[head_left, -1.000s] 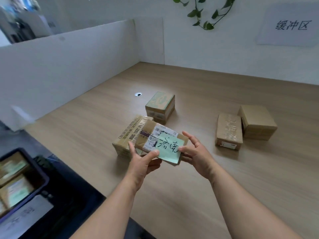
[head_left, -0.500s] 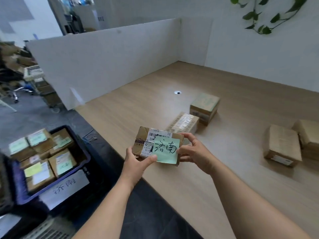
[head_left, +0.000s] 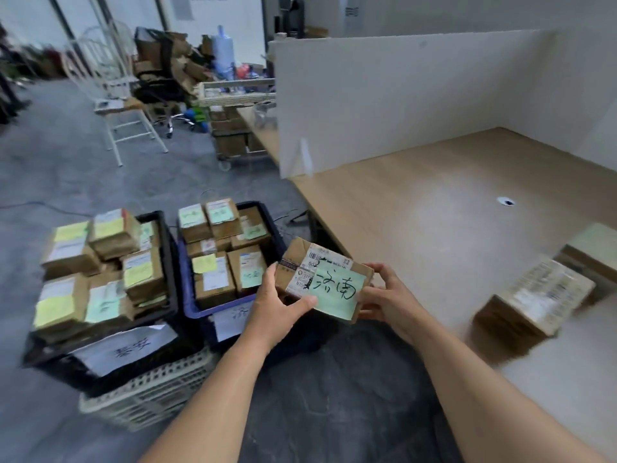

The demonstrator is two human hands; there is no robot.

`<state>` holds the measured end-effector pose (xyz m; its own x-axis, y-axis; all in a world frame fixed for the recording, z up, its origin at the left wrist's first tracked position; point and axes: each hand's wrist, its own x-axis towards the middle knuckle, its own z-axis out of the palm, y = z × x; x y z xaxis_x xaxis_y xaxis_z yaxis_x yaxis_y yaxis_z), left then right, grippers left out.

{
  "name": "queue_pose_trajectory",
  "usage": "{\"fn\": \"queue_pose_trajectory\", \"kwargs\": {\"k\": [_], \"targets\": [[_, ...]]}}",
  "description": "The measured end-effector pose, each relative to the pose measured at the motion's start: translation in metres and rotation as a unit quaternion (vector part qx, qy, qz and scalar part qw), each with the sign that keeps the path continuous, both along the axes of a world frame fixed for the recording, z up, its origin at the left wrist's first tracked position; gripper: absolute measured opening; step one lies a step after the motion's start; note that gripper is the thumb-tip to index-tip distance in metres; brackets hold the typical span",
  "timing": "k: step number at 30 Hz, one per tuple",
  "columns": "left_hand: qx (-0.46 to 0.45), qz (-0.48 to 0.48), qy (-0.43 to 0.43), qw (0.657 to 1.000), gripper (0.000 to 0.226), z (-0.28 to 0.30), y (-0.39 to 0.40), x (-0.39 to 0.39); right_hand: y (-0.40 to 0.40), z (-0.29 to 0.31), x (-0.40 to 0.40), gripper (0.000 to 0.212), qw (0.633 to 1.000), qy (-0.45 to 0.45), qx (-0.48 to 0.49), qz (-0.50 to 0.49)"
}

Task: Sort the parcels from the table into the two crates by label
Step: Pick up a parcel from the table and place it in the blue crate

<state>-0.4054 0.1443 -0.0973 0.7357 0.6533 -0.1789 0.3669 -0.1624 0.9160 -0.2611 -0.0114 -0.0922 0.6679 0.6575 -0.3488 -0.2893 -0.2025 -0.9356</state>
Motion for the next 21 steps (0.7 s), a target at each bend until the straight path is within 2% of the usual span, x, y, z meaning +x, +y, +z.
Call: {"fn": "queue_pose_trajectory", "kwargs": {"k": [7, 11, 21], "targets": [[0.031, 0.045, 0.025, 0.998, 0.096, -0.005, 0.081, -0.050, 0.098, -0.020, -0.035, 0.044, 0.999, 0.024, -0.011, 0.035], [0.037, 0.063, 0.046, 0.996, 0.090, -0.005, 0.107, -0.068, 0.135, -0.028, -0.046, 0.043, 0.998, 0.032, -0.020, 0.055], [0.049, 0.081, 0.112, 0.989, 0.088, -0.033, 0.160, -0.060, 0.192, -0.053, -0.039, 0.042, 0.994, 0.042, -0.051, 0.087]]}}
